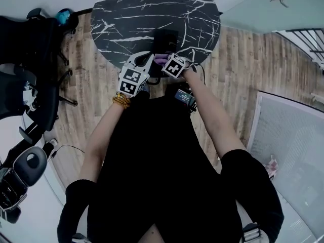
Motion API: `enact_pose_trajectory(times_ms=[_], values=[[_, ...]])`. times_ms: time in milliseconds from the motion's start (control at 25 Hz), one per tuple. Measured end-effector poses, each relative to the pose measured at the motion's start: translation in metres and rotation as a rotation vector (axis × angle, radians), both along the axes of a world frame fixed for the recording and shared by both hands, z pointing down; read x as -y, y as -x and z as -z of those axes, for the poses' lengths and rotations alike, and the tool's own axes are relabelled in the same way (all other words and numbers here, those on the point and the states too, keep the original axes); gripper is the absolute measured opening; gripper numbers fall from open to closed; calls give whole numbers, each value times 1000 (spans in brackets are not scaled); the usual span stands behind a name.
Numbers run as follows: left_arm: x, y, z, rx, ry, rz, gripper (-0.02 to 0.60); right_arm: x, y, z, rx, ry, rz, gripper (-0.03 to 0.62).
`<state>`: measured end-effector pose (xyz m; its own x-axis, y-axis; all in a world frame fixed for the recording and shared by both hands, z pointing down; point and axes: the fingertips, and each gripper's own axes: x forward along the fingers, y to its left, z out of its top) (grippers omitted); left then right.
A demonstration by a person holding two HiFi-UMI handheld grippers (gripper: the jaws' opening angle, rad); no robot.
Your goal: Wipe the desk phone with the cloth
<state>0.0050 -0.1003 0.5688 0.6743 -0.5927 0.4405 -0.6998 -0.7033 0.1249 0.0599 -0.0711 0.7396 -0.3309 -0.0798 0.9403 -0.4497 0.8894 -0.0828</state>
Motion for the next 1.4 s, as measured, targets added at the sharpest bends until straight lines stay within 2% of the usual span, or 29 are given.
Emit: enact_pose_trajectory(times_ms=[480, 560, 680, 760, 960, 1200, 1400], values=[[-2, 1, -2, 1, 6, 4, 21, -6, 3, -1, 13, 31, -9, 81], [-3, -1, -2, -1, 8, 2, 21, -8, 2, 0, -4, 34, 17, 83], [-2, -1, -1, -6, 6, 4, 21, -7, 6, 10, -4, -36, 140, 89], [-3, 0, 0, -8, 4, 6, 21, -3, 7, 18, 46, -68, 164, 91], [-3, 4, -4, -8, 11, 12, 21, 38, -12, 52, 121, -180, 93, 91], [-3, 1, -4, -3, 11, 4, 21, 110, -41, 91, 57, -408, 59, 91], [-3, 2, -5, 2, 16, 13, 21, 139, -50, 98, 15, -454, 29, 91]])
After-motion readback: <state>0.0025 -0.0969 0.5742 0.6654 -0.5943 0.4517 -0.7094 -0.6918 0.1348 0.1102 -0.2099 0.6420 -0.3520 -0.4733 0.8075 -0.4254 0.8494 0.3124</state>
